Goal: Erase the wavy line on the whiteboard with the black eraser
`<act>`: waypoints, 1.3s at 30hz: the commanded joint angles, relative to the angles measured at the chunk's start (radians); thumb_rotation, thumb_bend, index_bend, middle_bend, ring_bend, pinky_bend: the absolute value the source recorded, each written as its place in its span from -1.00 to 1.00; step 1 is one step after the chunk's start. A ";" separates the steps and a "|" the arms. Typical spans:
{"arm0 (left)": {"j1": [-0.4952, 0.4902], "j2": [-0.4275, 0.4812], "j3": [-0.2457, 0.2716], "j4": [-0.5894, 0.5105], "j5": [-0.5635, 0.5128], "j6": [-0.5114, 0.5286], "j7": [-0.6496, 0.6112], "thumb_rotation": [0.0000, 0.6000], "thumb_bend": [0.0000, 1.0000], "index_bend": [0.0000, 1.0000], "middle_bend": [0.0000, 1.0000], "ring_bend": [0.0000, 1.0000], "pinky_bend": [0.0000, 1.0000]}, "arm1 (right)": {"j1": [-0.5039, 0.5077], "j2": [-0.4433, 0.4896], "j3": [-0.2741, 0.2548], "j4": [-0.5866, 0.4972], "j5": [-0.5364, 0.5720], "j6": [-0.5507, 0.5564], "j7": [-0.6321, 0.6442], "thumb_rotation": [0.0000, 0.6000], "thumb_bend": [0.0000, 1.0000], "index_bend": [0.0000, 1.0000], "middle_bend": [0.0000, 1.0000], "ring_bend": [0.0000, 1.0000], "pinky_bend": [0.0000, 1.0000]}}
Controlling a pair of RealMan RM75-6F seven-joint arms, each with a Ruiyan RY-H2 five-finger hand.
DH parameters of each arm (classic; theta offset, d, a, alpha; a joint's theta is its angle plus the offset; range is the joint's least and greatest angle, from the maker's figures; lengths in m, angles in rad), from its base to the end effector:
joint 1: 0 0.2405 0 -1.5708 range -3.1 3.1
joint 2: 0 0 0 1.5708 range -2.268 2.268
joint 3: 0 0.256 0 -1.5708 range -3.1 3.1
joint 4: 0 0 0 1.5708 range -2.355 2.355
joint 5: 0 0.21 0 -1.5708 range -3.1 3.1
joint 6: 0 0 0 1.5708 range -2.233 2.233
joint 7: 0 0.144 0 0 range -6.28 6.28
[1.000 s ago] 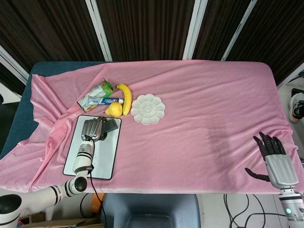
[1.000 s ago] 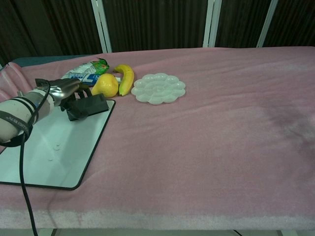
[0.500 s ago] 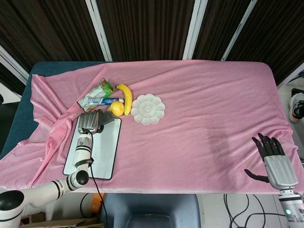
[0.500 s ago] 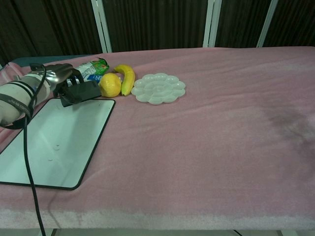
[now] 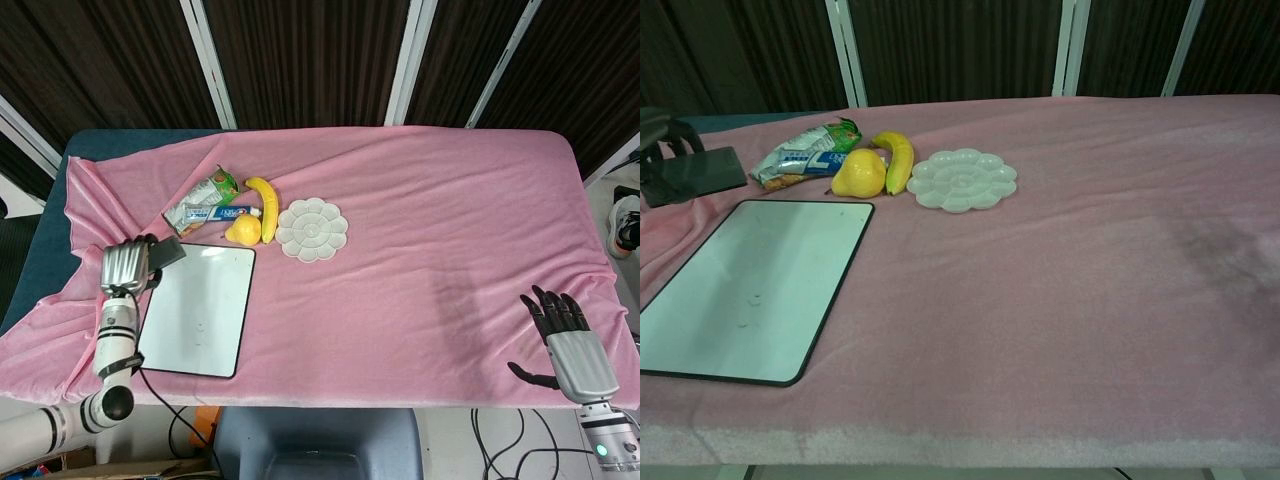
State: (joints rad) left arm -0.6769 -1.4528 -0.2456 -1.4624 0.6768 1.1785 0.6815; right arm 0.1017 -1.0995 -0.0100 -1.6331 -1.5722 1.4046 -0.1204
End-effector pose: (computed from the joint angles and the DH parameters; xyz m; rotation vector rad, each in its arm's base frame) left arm -0.2317 0.3686 0.0633 -1.3983 -0.8998 -0.5610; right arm -0.3057 -0.1716 0.1409 1.5760 -0.8650 0.7774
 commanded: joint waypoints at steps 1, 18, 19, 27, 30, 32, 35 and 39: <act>0.034 0.012 0.042 0.054 -0.004 -0.005 0.007 1.00 0.36 0.19 0.30 0.22 -0.04 | 0.007 -0.006 -0.007 -0.005 -0.005 -0.017 -0.011 1.00 -0.37 -1.00 -1.00 -1.00 -0.86; 0.085 -0.004 0.053 0.242 -0.043 -0.206 -0.138 1.00 -0.11 -0.69 -0.59 -0.53 -0.33 | 0.014 -0.018 -0.026 -0.009 -0.042 -0.023 -0.019 1.00 -0.37 -1.00 -1.00 -1.00 -0.86; 0.086 0.001 0.051 0.237 -0.043 -0.211 -0.145 1.00 -0.14 -0.77 -0.68 -0.62 -0.35 | 0.014 -0.018 -0.026 -0.009 -0.041 -0.025 -0.021 1.00 -0.37 -1.00 -1.00 -1.00 -0.86; 0.148 0.106 0.050 0.103 0.103 -0.249 -0.342 1.00 -0.26 -1.00 -1.00 -1.00 -0.56 | 0.021 -0.020 -0.025 -0.012 -0.026 -0.044 -0.036 1.00 -0.37 -1.00 -1.00 -1.00 -0.86; 0.223 0.174 0.075 -0.009 0.275 -0.144 -0.461 1.00 -0.26 -1.00 -1.00 -1.00 -0.63 | 0.018 -0.017 -0.026 -0.014 -0.028 -0.036 -0.032 1.00 -0.37 -1.00 -1.00 -1.00 -0.86; 0.306 0.238 0.125 -0.106 0.459 -0.034 -0.590 1.00 -0.26 -1.00 -1.00 -1.00 -0.65 | 0.014 -0.016 -0.025 -0.015 -0.030 -0.025 -0.030 1.00 -0.37 -1.00 -1.00 -1.00 -0.86; 0.432 0.312 0.239 -0.166 0.723 0.137 -0.777 1.00 -0.26 -1.00 -1.00 -1.00 -0.67 | 0.011 -0.018 -0.023 -0.014 -0.028 -0.017 -0.033 1.00 -0.37 -1.00 -1.00 -1.00 -0.86; 0.566 0.286 0.327 -0.084 0.884 0.352 -0.797 1.00 -0.26 -1.00 -1.00 -1.00 -0.74 | 0.009 -0.020 -0.021 -0.014 -0.023 -0.016 -0.040 1.00 -0.37 -1.00 -1.00 -1.00 -0.86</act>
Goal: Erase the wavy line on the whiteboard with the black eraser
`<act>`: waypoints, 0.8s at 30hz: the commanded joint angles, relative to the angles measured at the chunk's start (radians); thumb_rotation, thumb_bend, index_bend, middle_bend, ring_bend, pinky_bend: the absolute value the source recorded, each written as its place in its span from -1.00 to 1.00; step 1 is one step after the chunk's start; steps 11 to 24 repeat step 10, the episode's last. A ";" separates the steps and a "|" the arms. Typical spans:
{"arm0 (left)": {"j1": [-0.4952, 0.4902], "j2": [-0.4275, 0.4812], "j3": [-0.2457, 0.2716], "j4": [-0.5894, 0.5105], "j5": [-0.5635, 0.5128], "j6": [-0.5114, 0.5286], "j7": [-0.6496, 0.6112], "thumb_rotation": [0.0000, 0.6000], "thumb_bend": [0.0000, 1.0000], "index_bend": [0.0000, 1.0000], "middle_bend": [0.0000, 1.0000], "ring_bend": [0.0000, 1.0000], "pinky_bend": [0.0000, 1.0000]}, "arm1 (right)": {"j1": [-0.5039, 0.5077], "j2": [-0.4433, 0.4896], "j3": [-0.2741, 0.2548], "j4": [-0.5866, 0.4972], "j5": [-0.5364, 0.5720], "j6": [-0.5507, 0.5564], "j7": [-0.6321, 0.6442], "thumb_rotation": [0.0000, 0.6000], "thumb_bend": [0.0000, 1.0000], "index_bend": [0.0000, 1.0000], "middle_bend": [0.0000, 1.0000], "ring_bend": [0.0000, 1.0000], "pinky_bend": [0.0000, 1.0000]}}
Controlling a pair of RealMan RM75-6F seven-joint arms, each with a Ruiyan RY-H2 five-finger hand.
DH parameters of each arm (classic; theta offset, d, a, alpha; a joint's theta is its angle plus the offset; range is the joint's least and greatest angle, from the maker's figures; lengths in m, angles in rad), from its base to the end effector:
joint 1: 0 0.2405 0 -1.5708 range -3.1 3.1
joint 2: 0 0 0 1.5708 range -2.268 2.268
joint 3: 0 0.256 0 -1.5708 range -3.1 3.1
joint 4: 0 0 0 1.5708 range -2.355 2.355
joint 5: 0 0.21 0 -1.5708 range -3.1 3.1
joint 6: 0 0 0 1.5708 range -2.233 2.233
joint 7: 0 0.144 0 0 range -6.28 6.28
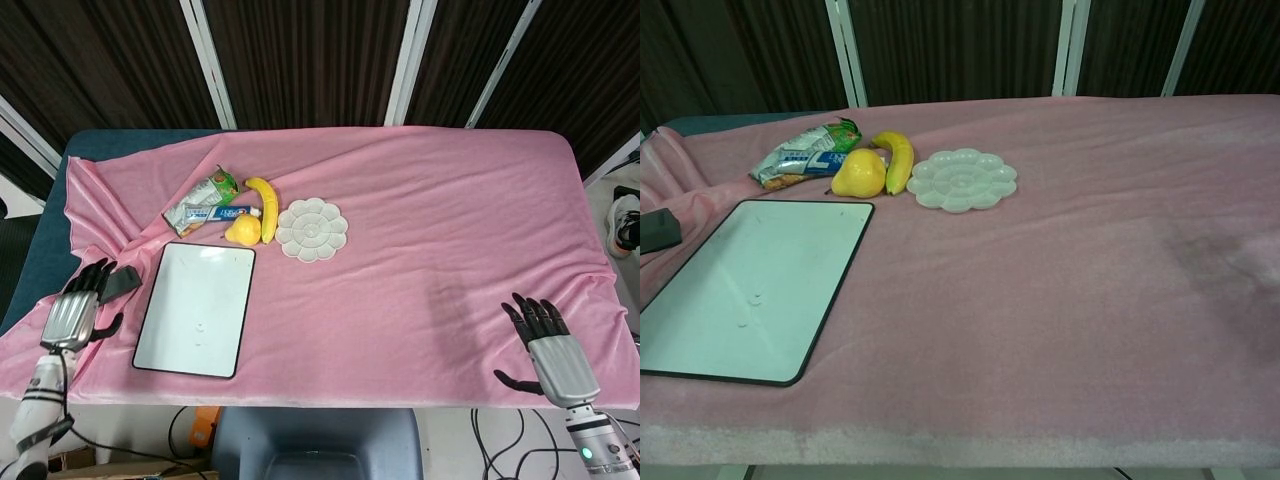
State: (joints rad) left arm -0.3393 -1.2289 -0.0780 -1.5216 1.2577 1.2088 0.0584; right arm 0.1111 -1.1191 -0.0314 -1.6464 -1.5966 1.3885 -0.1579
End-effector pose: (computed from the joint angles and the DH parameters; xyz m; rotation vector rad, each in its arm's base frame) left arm -0.3048 0.2644 0.1110 -1.4726 -1.0228 -0.8102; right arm -0.2987 -0.1683 0.1274 1.6302 -0.8650 0.7718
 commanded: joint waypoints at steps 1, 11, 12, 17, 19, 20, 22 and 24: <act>0.245 0.060 0.170 -0.016 0.313 0.340 -0.144 1.00 -0.26 -1.00 -1.00 -1.00 -0.76 | -0.001 -0.002 0.001 -0.001 0.001 0.002 -0.004 1.00 -0.37 -1.00 -1.00 -1.00 -0.86; 0.284 0.053 0.154 0.001 0.391 0.449 -0.108 1.00 -0.26 -1.00 -1.00 -1.00 -0.77 | -0.007 -0.008 0.000 0.002 0.001 0.012 -0.021 1.00 -0.37 -1.00 -1.00 -1.00 -0.86; 0.284 0.053 0.154 0.001 0.391 0.449 -0.108 1.00 -0.26 -1.00 -1.00 -1.00 -0.77 | -0.007 -0.008 0.000 0.002 0.001 0.012 -0.021 1.00 -0.37 -1.00 -1.00 -1.00 -0.86; 0.284 0.053 0.154 0.001 0.391 0.449 -0.108 1.00 -0.26 -1.00 -1.00 -1.00 -0.77 | -0.007 -0.008 0.000 0.002 0.001 0.012 -0.021 1.00 -0.37 -1.00 -1.00 -1.00 -0.86; 0.284 0.053 0.154 0.001 0.391 0.449 -0.108 1.00 -0.26 -1.00 -1.00 -1.00 -0.77 | -0.007 -0.008 0.000 0.002 0.001 0.012 -0.021 1.00 -0.37 -1.00 -1.00 -1.00 -0.86; 0.284 0.053 0.154 0.001 0.391 0.449 -0.108 1.00 -0.26 -1.00 -1.00 -1.00 -0.77 | -0.007 -0.008 0.000 0.002 0.001 0.012 -0.021 1.00 -0.37 -1.00 -1.00 -1.00 -0.86; 0.284 0.053 0.154 0.001 0.391 0.449 -0.108 1.00 -0.26 -1.00 -1.00 -1.00 -0.77 | -0.007 -0.008 0.000 0.002 0.001 0.012 -0.021 1.00 -0.37 -1.00 -1.00 -1.00 -0.86; 0.284 0.053 0.154 0.001 0.391 0.449 -0.108 1.00 -0.26 -1.00 -1.00 -1.00 -0.77 | -0.007 -0.008 0.000 0.002 0.001 0.012 -0.021 1.00 -0.37 -1.00 -1.00 -1.00 -0.86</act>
